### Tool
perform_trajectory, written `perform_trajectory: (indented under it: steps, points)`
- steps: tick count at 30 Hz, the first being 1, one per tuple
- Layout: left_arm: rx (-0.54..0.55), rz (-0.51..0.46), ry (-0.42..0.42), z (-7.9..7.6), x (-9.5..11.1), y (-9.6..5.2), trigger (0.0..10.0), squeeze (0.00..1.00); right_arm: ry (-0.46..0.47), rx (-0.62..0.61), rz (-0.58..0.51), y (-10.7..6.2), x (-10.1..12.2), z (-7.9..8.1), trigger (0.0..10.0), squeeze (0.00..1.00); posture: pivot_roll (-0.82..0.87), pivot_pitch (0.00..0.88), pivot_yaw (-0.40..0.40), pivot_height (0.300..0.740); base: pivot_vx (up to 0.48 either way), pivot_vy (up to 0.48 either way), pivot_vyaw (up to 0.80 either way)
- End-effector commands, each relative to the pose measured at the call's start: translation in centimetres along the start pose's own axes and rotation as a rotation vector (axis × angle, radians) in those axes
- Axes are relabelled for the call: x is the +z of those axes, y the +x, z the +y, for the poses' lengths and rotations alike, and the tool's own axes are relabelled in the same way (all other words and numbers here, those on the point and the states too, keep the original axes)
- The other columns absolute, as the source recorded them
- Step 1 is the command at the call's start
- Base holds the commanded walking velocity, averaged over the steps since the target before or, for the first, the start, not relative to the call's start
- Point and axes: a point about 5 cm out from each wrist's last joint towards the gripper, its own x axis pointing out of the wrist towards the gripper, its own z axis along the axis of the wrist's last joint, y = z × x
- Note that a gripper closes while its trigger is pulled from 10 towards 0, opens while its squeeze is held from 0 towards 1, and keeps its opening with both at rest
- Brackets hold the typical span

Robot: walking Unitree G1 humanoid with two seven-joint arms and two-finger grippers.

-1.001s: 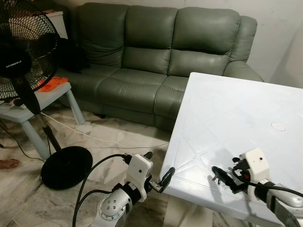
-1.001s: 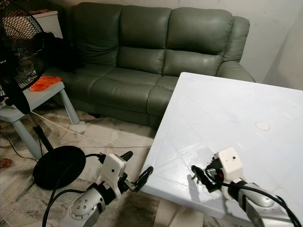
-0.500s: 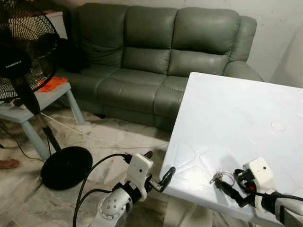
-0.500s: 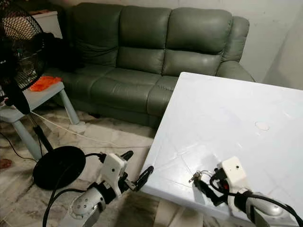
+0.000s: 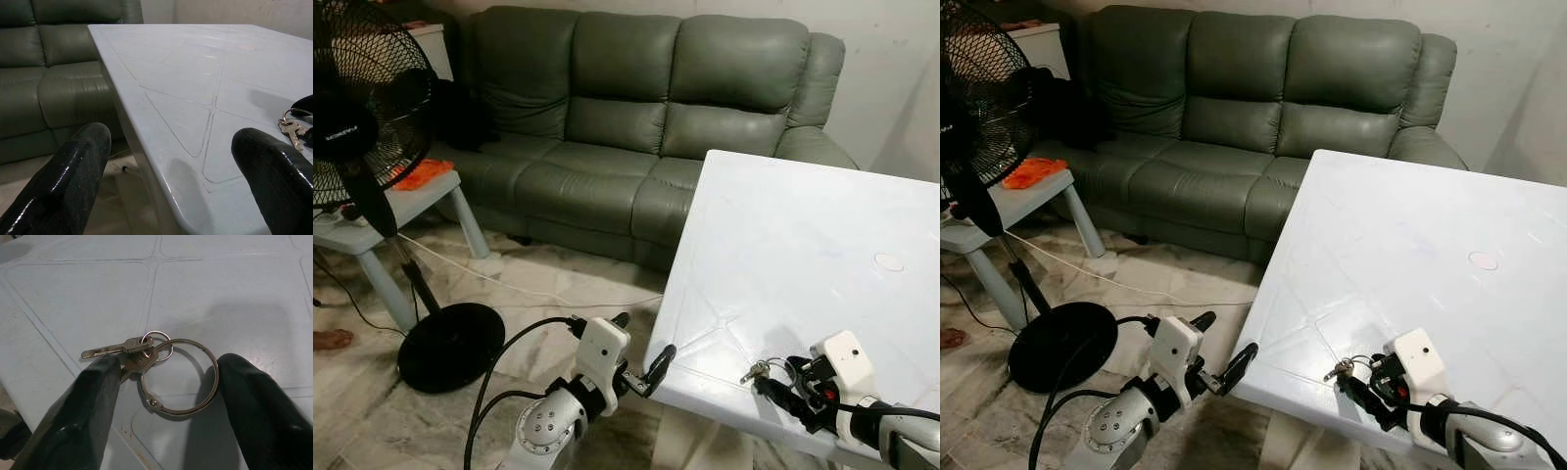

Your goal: Hang keys on a hook

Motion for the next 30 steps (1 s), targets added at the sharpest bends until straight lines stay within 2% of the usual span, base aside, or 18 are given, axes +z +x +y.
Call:
perform_trajectory:
  steps: [1,30]
  points:
    - [0.003,-0.018,0.014,0.12,0.63,0.12,10.0,0.00,-0.025,0.004,-0.018,-0.16,0.61,0.05,0.0,0.00,-0.01,0.000,-0.013,0.740,0.000,0.000,0.00]
    - [0.002,-0.020,0.017,-0.08,0.67,0.08,10.0,0.00,-0.030,-0.017,-0.050,-0.17,0.67,-0.18,0.0,0.00,-0.01,0.000,-0.013,0.740,0.000,0.000,0.00]
